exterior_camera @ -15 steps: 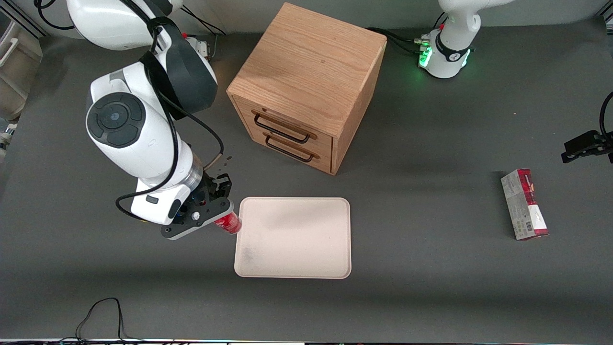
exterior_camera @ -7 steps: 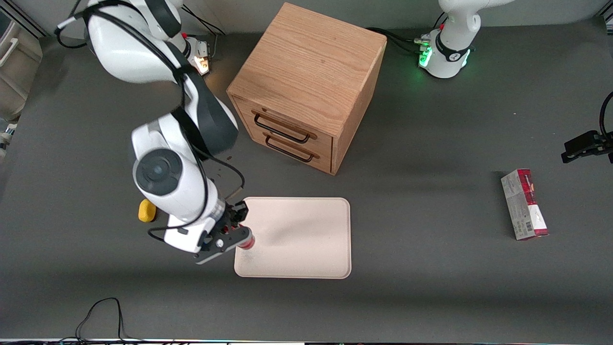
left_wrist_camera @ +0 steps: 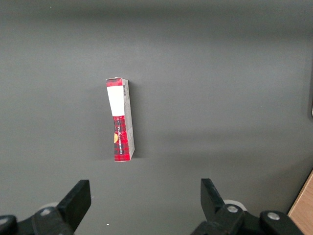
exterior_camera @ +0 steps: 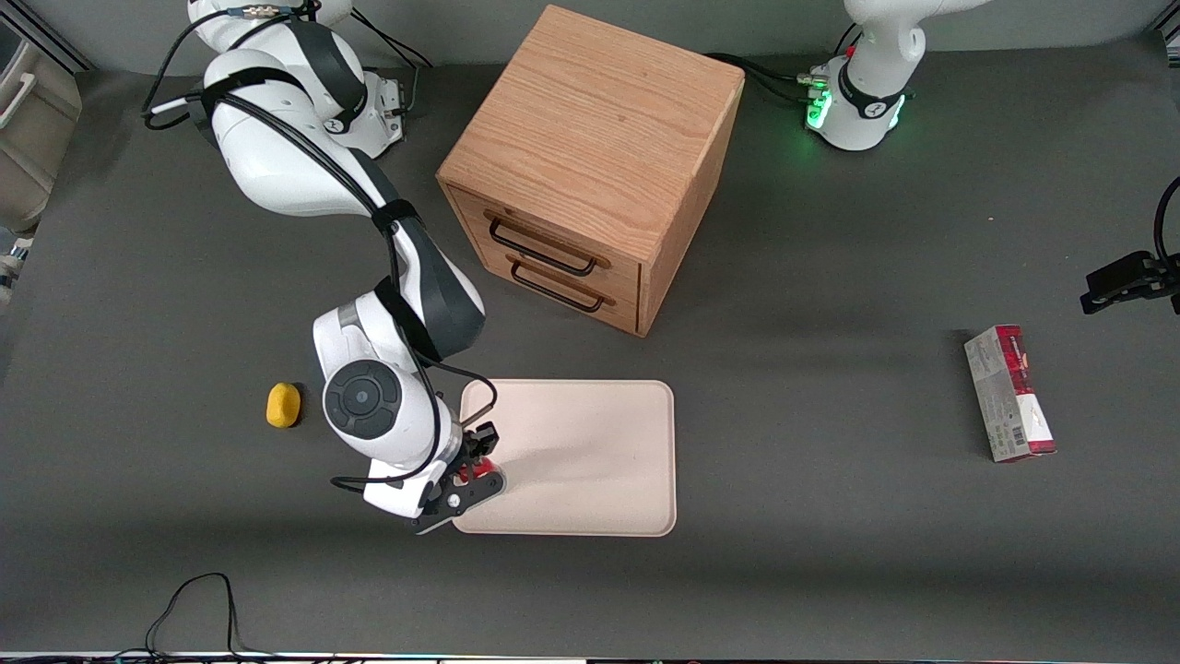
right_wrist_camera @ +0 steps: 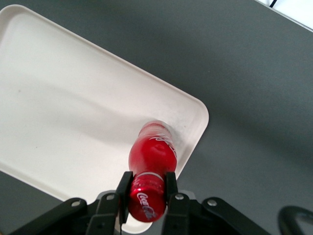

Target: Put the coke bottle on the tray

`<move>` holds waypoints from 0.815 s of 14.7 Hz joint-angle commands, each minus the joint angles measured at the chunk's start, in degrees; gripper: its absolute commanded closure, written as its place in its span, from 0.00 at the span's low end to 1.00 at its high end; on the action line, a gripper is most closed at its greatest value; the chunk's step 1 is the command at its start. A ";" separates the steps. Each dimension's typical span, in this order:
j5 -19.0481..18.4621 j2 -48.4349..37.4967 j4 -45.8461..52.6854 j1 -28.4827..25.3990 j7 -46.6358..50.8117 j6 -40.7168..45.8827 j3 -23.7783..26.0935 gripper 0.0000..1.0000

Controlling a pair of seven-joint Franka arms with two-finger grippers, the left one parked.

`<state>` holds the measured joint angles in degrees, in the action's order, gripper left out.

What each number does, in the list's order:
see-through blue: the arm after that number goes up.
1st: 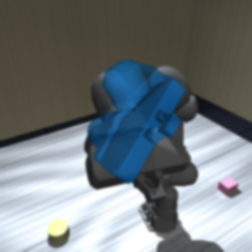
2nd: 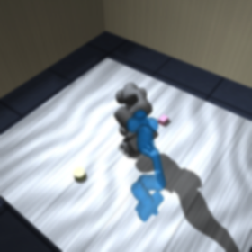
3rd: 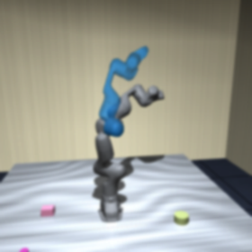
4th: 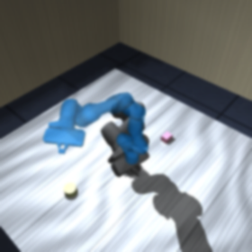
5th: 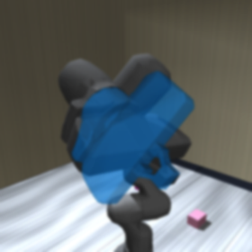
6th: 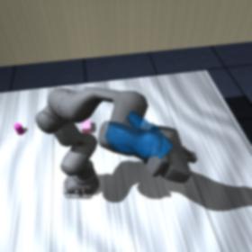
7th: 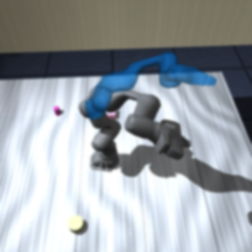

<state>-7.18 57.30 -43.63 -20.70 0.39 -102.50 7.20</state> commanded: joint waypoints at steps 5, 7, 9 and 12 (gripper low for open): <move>-0.99 0.45 -0.66 0.22 1.28 -1.30 0.36 0.24; -0.91 -0.34 -0.66 0.39 1.28 -0.69 0.27 0.00; -0.82 -2.18 -0.66 0.66 1.28 1.33 0.27 0.00; -0.73 -7.44 -0.57 1.01 4.34 10.98 0.18 0.00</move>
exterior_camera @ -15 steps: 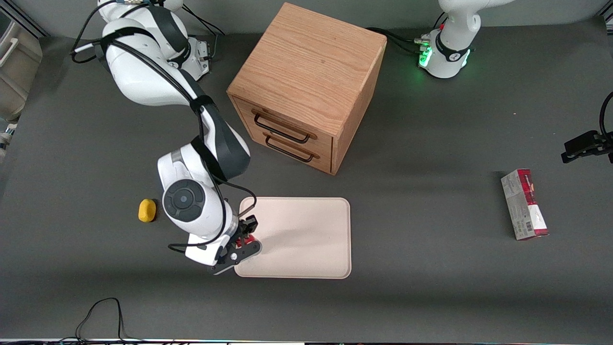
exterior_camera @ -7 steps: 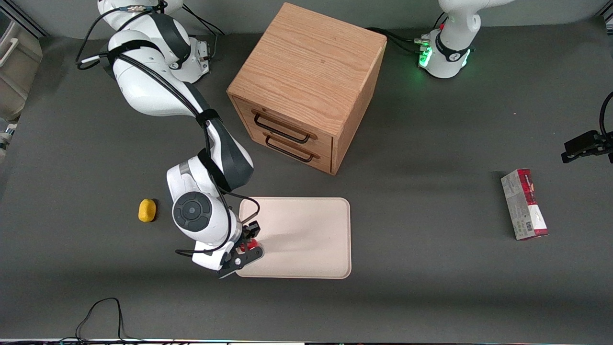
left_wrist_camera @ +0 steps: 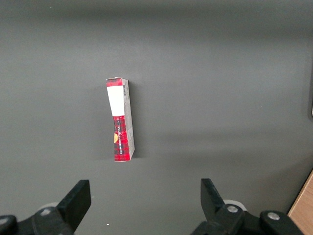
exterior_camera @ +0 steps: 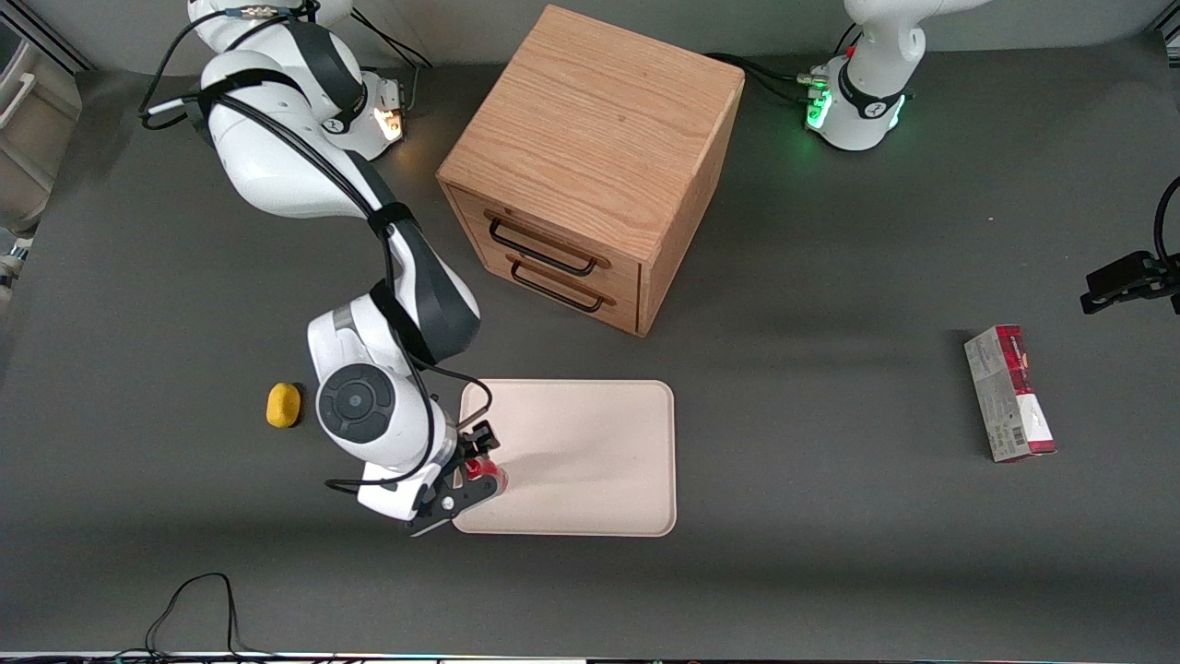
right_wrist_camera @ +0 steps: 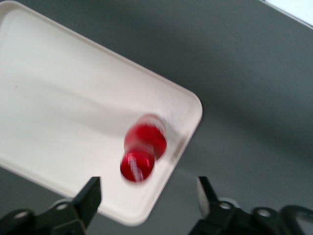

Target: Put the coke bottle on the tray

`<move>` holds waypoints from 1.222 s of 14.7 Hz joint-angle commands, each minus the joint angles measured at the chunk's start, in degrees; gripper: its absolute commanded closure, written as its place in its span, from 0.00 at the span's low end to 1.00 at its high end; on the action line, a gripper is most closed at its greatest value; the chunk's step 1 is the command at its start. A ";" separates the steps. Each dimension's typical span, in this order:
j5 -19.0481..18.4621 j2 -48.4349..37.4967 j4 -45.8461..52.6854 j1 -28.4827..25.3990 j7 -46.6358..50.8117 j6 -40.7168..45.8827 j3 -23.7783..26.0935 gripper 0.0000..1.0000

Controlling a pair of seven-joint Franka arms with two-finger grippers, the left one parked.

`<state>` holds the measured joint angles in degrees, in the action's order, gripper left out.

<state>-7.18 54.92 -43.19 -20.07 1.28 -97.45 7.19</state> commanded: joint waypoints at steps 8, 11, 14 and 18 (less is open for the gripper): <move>-0.29 -20.46 -1.11 5.46 3.47 30.99 -0.69 0.00; 2.34 -29.40 -13.00 11.52 2.94 28.22 -0.77 0.00; 5.86 -46.07 -37.31 18.37 2.85 13.22 -1.13 0.00; 6.39 -52.46 -45.84 20.16 -1.87 8.33 -4.37 0.00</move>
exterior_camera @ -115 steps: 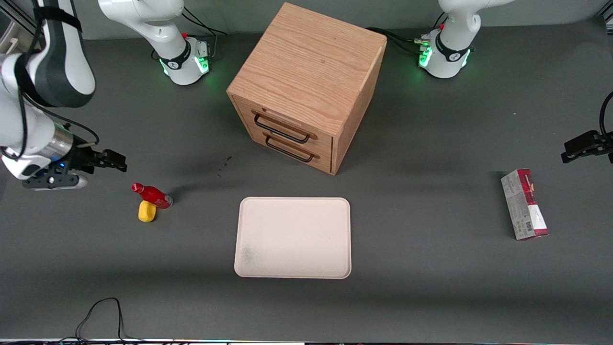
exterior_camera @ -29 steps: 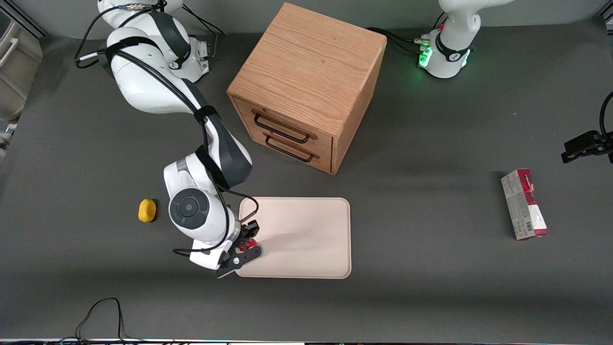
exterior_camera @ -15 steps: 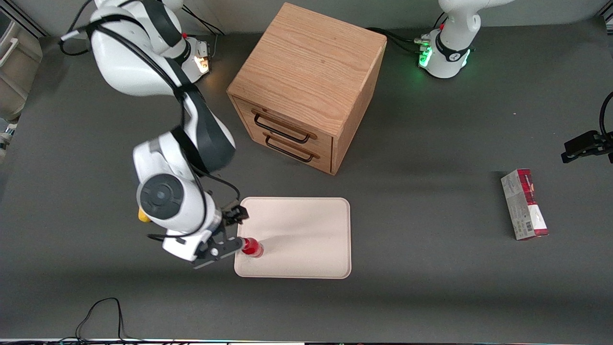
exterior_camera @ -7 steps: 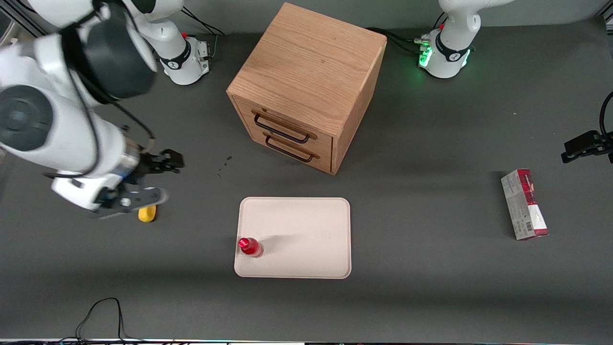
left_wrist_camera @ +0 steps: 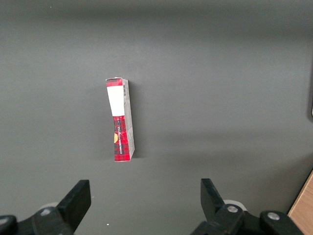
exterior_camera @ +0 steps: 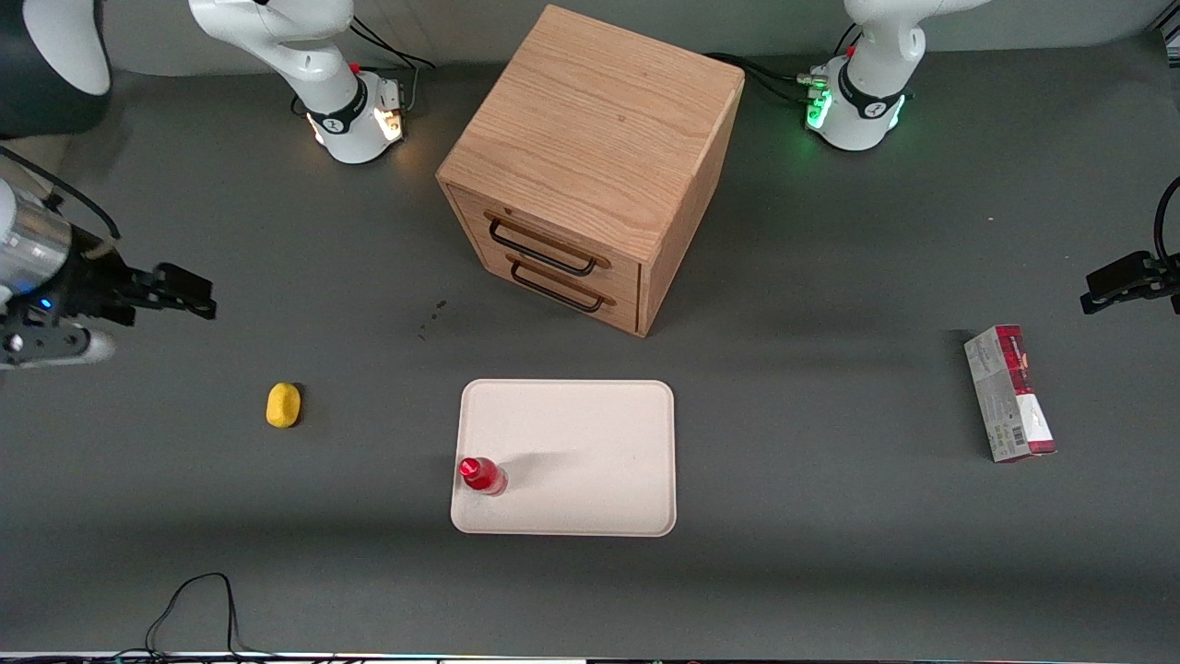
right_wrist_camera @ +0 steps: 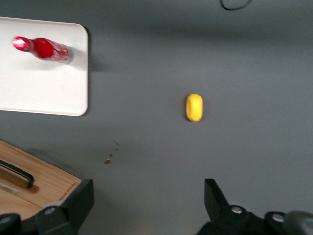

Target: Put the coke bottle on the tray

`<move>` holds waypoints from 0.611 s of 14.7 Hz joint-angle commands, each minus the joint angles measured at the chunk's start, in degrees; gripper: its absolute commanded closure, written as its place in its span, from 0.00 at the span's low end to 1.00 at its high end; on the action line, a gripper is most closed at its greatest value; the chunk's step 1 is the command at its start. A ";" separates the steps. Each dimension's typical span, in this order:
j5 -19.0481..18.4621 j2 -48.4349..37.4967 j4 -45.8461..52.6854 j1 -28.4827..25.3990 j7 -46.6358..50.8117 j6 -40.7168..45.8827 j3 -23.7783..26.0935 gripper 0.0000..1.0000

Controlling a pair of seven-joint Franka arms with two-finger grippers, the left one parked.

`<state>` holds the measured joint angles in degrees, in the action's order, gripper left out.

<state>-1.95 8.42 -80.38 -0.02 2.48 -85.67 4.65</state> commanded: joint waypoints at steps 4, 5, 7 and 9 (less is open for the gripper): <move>1.08 -6.22 -8.48 0.11 -3.71 -1.34 -5.96 0.00; 1.08 -6.22 -8.48 0.11 -3.80 -1.34 -6.23 0.00; 0.99 -6.22 -8.39 0.11 -3.71 -1.25 -6.32 0.00; 0.90 -6.22 -8.21 -0.16 -3.01 -1.08 -6.32 0.00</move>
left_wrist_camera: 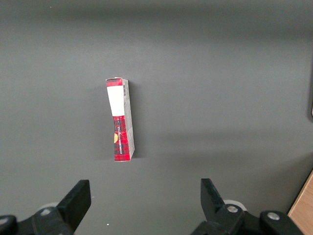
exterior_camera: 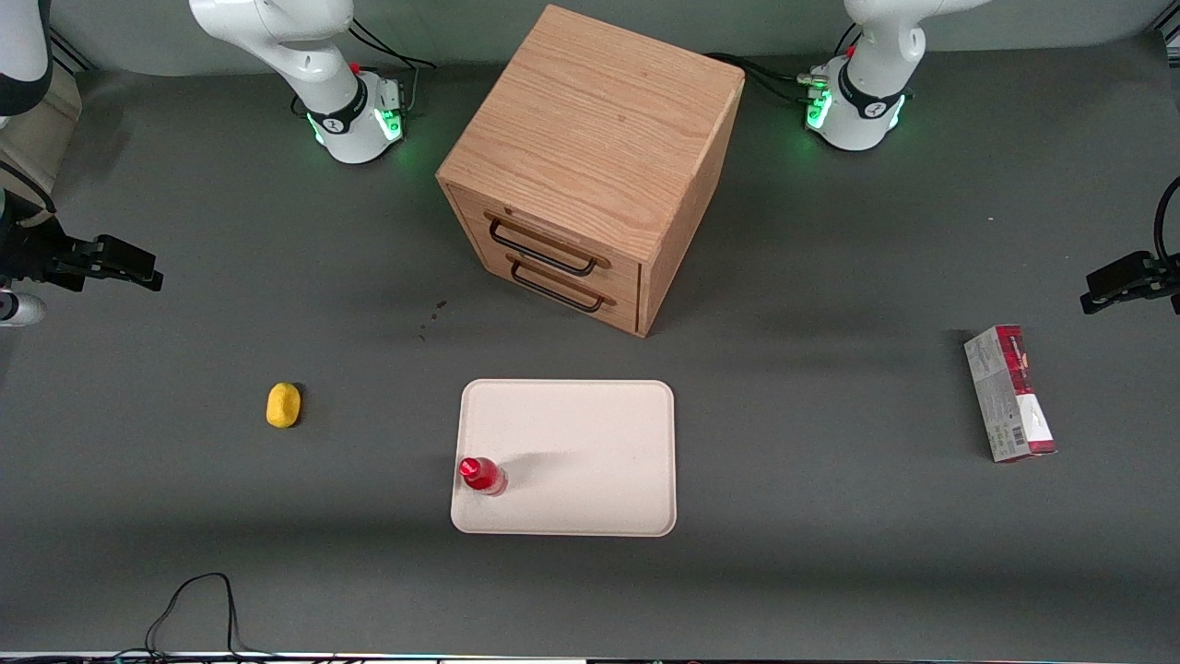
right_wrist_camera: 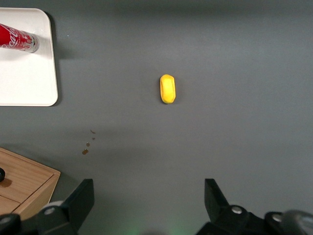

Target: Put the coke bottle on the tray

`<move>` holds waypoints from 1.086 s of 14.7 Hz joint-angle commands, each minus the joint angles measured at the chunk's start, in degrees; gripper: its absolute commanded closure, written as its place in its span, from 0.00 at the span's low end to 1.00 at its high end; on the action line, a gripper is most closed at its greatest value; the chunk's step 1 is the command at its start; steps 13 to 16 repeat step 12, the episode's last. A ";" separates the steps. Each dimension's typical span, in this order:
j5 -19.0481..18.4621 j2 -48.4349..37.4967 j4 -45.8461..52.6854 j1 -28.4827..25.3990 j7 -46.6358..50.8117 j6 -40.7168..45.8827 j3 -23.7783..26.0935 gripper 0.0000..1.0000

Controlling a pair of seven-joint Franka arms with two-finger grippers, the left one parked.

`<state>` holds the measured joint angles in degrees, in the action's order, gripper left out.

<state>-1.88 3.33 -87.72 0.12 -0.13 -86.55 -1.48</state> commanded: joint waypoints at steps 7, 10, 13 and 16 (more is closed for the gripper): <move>0.56 -1.14 -0.70 -1.70 -0.23 0.16 -2.65 0.00; 0.56 -1.05 -0.35 -1.70 -0.31 0.16 -2.57 0.00; 0.56 -0.96 -0.35 -1.70 -0.31 0.16 -2.57 0.00; 0.56 -0.96 -0.35 -1.70 -0.31 0.16 -2.57 0.00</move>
